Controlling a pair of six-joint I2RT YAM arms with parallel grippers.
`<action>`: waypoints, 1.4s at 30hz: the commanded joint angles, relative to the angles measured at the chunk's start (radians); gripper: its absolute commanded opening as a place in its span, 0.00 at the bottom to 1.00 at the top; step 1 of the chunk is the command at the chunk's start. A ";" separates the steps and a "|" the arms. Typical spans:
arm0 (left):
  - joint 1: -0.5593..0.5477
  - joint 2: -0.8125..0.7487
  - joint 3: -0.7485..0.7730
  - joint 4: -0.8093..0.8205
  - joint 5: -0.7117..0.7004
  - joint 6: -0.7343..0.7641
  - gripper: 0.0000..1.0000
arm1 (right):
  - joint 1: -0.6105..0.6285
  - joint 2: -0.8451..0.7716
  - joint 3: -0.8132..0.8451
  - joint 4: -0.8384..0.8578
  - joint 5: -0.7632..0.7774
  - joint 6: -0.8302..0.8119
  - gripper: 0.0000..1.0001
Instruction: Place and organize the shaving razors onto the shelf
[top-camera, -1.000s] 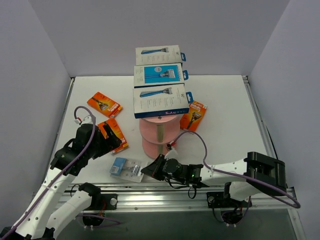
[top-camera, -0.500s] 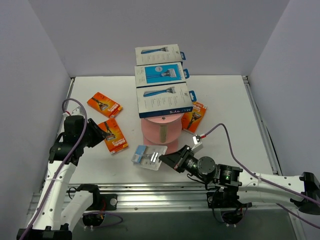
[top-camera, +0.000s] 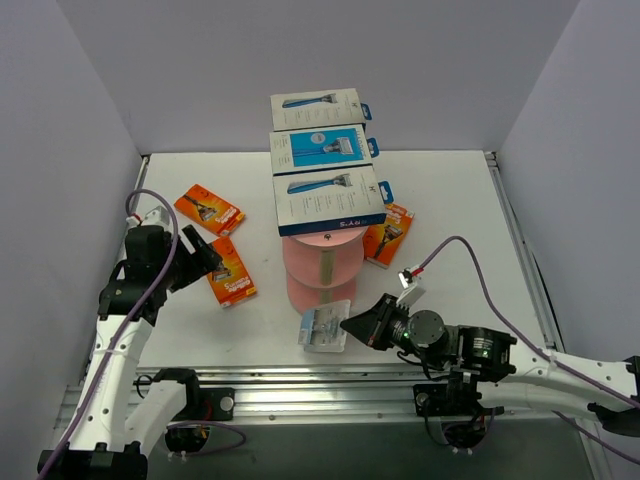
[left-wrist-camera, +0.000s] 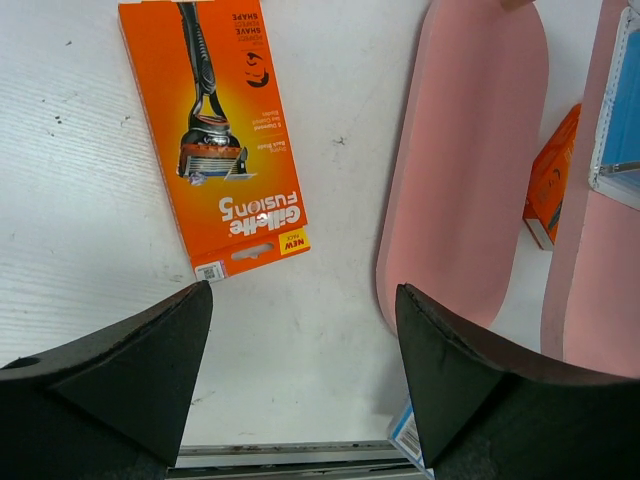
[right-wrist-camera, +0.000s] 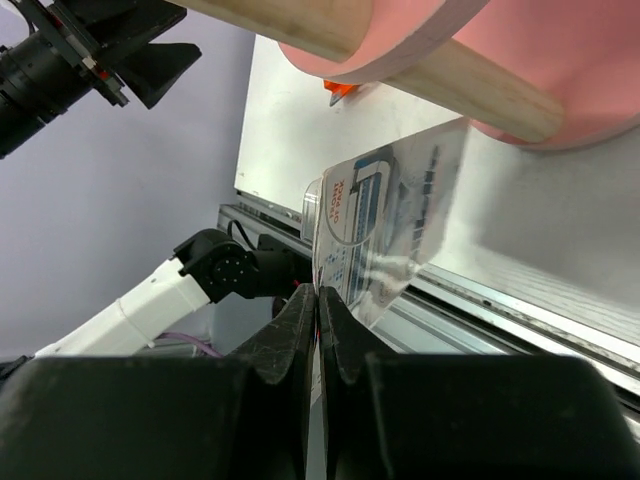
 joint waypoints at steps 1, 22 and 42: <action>0.004 -0.016 0.021 0.075 -0.010 0.040 0.83 | -0.006 -0.029 0.109 -0.199 0.035 -0.052 0.00; 0.005 -0.039 -0.034 0.149 0.070 0.035 0.89 | -0.006 -0.028 0.514 -0.840 0.360 -0.019 0.00; 0.005 -0.031 -0.059 0.179 0.119 0.030 0.97 | 0.027 0.144 0.764 -0.966 0.667 -0.100 0.00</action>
